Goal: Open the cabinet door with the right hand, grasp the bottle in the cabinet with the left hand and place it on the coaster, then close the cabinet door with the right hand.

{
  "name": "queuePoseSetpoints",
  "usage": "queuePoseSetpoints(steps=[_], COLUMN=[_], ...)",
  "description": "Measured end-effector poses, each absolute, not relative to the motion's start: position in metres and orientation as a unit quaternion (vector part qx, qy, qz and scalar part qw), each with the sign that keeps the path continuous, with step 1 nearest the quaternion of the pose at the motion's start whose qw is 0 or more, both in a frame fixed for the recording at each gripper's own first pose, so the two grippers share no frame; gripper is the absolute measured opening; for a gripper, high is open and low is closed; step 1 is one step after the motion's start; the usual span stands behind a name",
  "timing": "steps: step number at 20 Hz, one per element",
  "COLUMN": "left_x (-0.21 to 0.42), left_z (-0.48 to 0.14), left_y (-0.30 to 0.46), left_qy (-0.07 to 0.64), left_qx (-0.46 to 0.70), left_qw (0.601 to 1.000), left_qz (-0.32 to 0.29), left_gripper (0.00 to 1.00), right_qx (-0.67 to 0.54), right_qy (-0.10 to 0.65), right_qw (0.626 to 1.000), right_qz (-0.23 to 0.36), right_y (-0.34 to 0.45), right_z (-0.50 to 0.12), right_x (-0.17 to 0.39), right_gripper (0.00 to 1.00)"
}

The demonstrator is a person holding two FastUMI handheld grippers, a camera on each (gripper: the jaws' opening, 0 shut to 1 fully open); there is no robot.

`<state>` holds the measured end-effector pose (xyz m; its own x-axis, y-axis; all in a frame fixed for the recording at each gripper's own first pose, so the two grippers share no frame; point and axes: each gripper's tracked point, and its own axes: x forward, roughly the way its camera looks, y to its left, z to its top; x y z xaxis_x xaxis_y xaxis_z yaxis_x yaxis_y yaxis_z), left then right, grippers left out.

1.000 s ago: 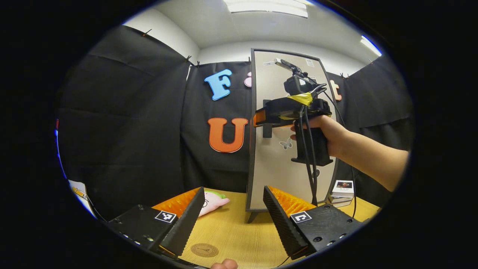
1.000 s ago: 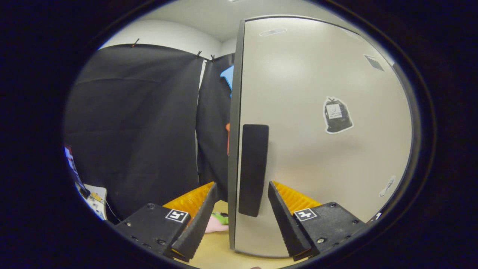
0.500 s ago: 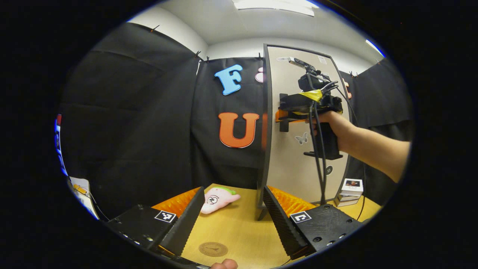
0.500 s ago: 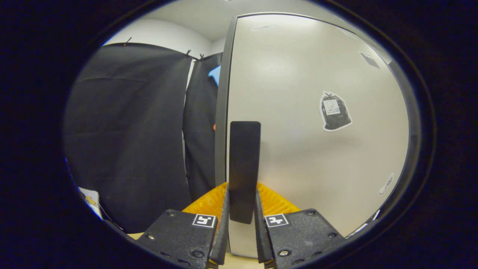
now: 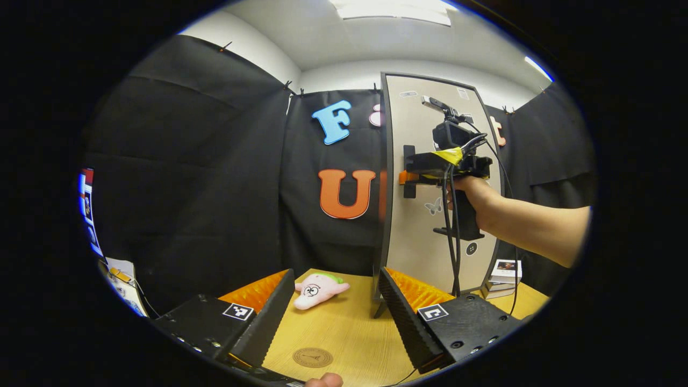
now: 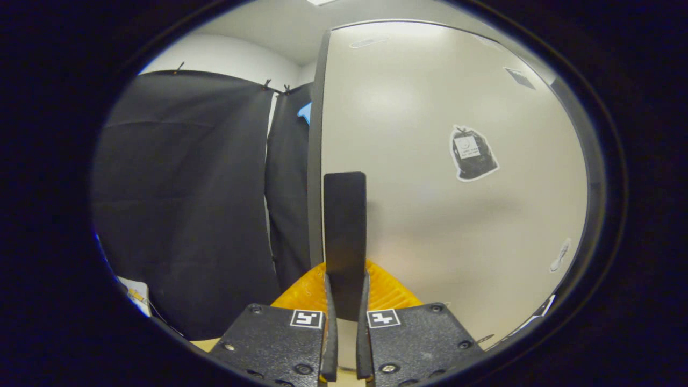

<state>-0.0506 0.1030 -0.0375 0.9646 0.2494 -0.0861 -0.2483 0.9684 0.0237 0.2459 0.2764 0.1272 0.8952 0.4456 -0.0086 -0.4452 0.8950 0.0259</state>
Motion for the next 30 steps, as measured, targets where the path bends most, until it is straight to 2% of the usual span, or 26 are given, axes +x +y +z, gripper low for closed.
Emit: queuePoseSetpoints(steps=[5,17,24,30], left_x=[-0.069,-0.076,-0.057,-0.044], left_z=[-0.035,-0.045,-0.04,-0.041], left_y=[0.091,0.078,0.057,0.026], left_qy=[0.043,0.046,0.035,0.024], left_qx=[0.006,0.019,0.022,0.012], left_qw=[0.991,0.99,0.994,0.998], left_qz=[0.125,0.13,0.098,0.054], left_gripper=[0.95,0.95,0.95,0.95], right_qx=[0.027,0.018,0.002,-0.001], right_qy=[0.005,-0.007,0.008,0.007], right_qw=[0.963,0.947,0.946,0.956], right_qz=[0.268,0.32,0.325,0.294], right_y=[0.269,0.223,0.18,0.137], right_z=[0.126,0.123,0.125,0.125], right_x=[0.206,0.129,0.096,0.073], right_gripper=[0.17,0.17,0.17,0.17])
